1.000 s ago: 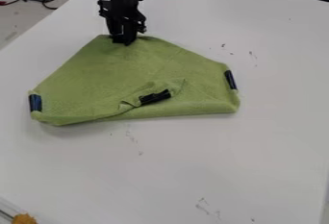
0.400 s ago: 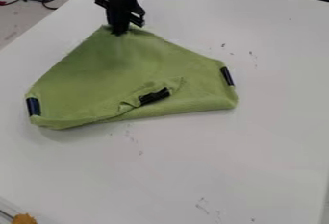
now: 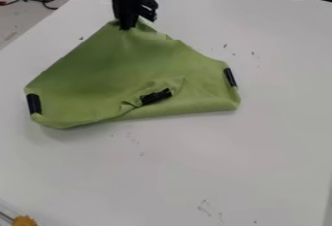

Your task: Fold the cloth from top left to bottom right

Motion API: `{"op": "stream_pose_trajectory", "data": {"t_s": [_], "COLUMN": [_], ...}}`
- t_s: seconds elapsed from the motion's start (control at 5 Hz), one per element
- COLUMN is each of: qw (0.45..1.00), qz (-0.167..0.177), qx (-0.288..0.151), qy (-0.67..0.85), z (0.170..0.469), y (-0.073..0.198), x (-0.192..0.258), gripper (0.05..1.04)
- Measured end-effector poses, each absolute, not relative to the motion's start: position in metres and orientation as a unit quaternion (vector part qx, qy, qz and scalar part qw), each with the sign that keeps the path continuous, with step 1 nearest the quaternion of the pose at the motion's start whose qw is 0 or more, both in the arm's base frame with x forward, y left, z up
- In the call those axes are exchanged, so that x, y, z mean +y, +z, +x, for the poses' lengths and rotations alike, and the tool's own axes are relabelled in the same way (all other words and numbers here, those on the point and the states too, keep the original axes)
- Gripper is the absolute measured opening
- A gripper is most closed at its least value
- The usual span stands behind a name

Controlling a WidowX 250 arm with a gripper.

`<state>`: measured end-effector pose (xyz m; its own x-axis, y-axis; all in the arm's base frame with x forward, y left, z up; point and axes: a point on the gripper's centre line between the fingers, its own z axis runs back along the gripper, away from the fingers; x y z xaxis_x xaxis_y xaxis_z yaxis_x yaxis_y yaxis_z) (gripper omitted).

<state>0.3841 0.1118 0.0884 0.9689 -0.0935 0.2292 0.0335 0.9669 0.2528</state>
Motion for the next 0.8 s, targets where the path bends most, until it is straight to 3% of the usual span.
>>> {"op": "stream_pose_trajectory", "data": {"t_s": [0.6,0.8], "qw": [0.997,0.997], "qz": [-0.003,-0.003], "qx": [-0.072,-0.071], "qy": [-0.006,-0.01], "z": [0.31,0.306], "y": [0.03,0.03], "x": [0.055,0.044], "gripper": [0.112,0.294]}}
